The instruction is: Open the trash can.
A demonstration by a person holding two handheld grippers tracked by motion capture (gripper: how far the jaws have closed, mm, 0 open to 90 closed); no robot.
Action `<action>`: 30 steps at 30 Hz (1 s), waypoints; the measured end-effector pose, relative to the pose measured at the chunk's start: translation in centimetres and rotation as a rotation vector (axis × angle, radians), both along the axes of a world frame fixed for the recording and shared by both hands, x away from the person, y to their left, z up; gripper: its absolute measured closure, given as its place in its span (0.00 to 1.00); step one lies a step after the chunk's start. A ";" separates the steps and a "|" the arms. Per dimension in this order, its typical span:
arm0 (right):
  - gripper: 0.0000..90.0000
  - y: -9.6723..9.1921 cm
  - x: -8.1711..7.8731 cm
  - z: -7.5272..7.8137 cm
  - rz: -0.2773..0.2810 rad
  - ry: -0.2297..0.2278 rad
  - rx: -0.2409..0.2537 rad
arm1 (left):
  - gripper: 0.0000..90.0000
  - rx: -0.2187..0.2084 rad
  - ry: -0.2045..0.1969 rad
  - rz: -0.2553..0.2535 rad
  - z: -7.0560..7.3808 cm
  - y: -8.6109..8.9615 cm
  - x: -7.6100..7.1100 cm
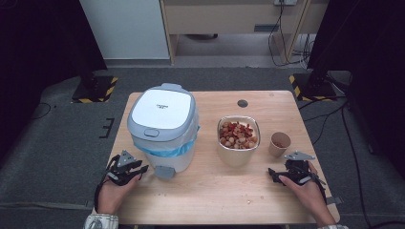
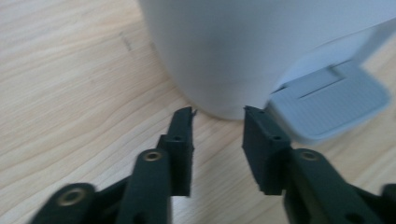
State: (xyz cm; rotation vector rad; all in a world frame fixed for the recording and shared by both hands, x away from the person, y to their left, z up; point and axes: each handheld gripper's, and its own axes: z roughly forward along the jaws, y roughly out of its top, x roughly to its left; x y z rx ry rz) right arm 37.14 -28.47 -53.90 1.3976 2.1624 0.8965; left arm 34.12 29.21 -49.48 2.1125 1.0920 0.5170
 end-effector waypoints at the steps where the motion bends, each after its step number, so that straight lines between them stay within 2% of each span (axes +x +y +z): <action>1: 0.02 0.0 0.0 0.0 0.000 0.000 0.000 | 0.78 -0.015 -0.003 -0.017 0.2 -0.4 -0.2; 8: 0.02 0.0 0.0 0.0 -0.001 -0.001 0.000 | 0.92 -0.037 0.004 -0.081 0.4 -1.3 -0.4; 11: 0.02 0.0 0.0 0.0 -0.001 -0.001 0.000 | 0.97 -0.076 0.007 -0.125 0.3 -1.9 -0.4; 12: 0.02 0.0 0.0 0.0 -0.001 -0.001 0.000 | 0.98 -0.076 0.007 -0.125 0.3 -1.9 -0.4; 15: 0.02 0.0 -0.1 0.0 0.002 0.001 -0.001 | 0.99 -0.070 0.025 -0.172 -0.1 -3.0 -0.1; 20: 0.02 0.0 -0.1 0.0 0.003 0.000 -0.001 | 0.99 -0.053 0.035 -0.181 -0.4 -3.6 0.1; 24: 0.02 0.0 -0.1 0.0 0.000 0.000 0.000 | 1.00 -0.055 0.039 -0.163 -0.7 -3.7 0.2; 25: 0.02 0.0 -0.1 0.0 0.001 -0.001 -0.001 | 1.00 -0.041 0.032 -0.164 -0.7 -3.9 0.1; 26: 0.02 0.0 -0.1 0.0 0.001 -0.001 -0.001 | 1.00 -0.007 0.021 -0.162 -0.7 -4.2 -0.1; 27: 0.02 0.0 -0.1 0.0 0.001 -0.001 -0.001 | 1.00 -0.001 0.021 -0.162 -0.7 -4.3 -0.1; 30: 0.02 0.0 -0.1 0.0 0.001 0.000 0.000 | 1.00 -0.011 0.029 -0.154 -0.8 -4.2 0.0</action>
